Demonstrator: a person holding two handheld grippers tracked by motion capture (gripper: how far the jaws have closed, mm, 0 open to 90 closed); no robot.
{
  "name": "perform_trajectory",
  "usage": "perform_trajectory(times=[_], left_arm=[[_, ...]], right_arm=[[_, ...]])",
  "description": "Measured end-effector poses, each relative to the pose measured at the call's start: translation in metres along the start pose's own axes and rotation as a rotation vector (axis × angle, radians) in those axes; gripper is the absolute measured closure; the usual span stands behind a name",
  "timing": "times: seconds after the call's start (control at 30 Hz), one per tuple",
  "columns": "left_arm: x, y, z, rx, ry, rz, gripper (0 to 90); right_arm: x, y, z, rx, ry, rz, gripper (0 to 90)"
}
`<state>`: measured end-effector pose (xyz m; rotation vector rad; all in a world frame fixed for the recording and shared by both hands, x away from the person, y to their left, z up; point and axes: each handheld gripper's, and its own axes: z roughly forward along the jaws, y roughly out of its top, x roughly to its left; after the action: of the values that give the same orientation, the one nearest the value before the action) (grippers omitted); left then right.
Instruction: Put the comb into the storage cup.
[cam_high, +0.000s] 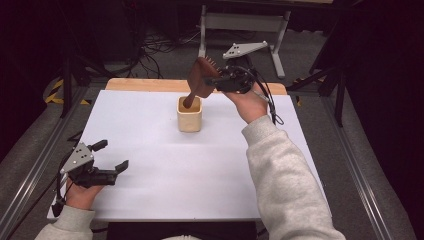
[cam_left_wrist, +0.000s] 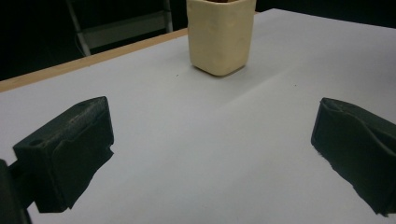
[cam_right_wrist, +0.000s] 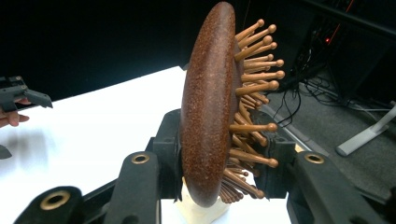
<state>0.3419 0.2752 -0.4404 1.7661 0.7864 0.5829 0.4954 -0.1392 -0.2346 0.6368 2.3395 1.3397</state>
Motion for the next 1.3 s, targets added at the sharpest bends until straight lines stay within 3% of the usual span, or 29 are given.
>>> perform_trajectory(times=[0.7, 1.3], left_arm=[[0.0, 0.0, 0.0, 0.005, -0.01, -0.003, 0.5], [-0.001, 0.0, 0.0, 0.001, -0.017, -0.004, 0.5]], right_arm=[[-0.005, -0.011, 0.035, 0.076, 0.022, 0.023, 58.8], [-0.007, -0.023, 0.055, 0.126, 0.048, 0.058, 57.4]])
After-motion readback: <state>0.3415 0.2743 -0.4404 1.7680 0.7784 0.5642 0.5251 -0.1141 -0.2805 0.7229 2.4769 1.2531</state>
